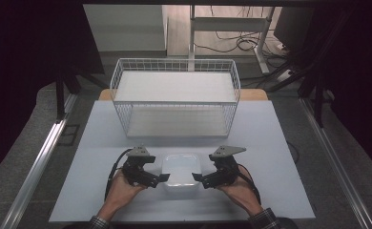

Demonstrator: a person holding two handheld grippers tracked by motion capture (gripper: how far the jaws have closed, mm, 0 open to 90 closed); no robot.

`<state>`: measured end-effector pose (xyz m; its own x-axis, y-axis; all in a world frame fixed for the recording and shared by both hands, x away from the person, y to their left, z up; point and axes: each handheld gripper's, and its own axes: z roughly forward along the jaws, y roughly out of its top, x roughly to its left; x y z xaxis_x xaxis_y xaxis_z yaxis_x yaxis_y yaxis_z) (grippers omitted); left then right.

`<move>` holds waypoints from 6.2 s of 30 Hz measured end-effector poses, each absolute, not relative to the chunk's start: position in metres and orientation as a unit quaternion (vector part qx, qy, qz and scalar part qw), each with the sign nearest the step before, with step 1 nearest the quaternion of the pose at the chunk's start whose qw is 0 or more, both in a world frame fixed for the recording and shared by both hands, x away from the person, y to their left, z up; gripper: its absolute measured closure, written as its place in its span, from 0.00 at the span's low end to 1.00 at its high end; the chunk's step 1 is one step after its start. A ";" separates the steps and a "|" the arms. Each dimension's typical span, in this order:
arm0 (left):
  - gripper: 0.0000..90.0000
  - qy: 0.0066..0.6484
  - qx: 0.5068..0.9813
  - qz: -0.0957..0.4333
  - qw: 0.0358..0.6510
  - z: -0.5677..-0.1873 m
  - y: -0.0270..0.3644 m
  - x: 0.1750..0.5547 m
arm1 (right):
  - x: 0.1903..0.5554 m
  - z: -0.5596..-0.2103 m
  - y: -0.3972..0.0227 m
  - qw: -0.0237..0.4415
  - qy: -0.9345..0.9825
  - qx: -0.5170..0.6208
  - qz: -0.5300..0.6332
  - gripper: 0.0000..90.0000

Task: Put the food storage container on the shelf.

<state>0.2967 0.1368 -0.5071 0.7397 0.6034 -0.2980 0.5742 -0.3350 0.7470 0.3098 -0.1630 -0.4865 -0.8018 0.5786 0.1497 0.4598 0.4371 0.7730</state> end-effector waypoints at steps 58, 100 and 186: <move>0.89 0.417 0.754 0.075 0.503 -0.458 0.152 0.284 | 0.309 -0.442 -0.158 0.100 0.795 0.373 0.468 0.86; 0.89 0.387 0.723 0.133 0.557 -0.318 0.183 0.352 | 0.380 -0.304 -0.132 0.146 0.755 0.336 0.544 0.86; 0.06 0.400 0.741 0.118 0.527 -0.321 0.164 0.428 | 0.455 -0.310 -0.102 0.194 0.778 0.346 0.487 0.07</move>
